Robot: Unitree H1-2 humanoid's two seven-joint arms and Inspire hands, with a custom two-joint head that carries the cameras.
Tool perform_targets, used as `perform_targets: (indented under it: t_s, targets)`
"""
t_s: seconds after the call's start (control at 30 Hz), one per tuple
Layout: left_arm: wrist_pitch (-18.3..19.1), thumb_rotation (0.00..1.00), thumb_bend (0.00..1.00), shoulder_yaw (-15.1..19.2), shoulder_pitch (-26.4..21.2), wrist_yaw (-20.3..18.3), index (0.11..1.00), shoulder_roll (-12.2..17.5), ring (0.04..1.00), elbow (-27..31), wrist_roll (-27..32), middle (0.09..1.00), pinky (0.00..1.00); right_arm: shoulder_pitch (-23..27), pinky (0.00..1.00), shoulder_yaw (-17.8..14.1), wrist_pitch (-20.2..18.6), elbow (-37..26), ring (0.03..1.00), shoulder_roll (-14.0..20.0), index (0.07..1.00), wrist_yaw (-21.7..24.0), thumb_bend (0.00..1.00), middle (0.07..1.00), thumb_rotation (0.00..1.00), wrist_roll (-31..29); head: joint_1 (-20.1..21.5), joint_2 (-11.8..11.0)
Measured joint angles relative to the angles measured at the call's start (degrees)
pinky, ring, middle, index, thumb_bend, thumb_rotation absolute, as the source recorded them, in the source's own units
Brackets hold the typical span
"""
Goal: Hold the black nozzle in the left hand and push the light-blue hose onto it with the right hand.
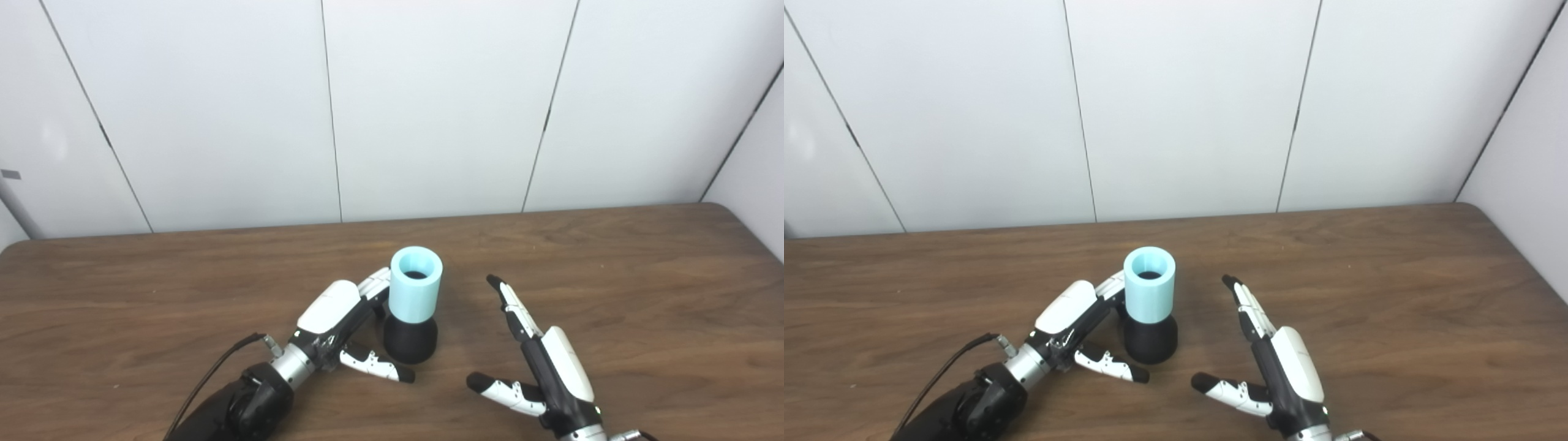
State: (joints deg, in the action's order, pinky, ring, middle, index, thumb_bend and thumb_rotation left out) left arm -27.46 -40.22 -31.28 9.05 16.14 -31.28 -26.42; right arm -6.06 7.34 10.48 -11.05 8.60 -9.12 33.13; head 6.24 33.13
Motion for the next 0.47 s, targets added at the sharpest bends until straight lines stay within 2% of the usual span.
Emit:
perform_targets:
  t_s: [0.37, 0.47]
  targets:
    - [-0.12, 0.44, 1.00, 1.12, 0.03, -0.62, 1.000, 0.11, 1.000, -0.46, -0.11, 1.000, 1.00, 0.07, 0.89, -0.13, -0.57, 0.00, 0.971, -0.30, 0.981, 0.16, 0.79, 0.989, 0.94, 0.02, -1.05, -0.17]
    - [-0.14, 0.39, 1.00, 2.25, 0.60, -1.36, 1.000, 0.81, 1.000, 0.00, 0.38, 1.000, 1.00, 0.46, 0.89, -0.13, -0.55, 0.13, 0.970, -0.30, 0.981, 0.15, 0.78, 0.989, 0.94, -0.01, -1.58, -0.35]
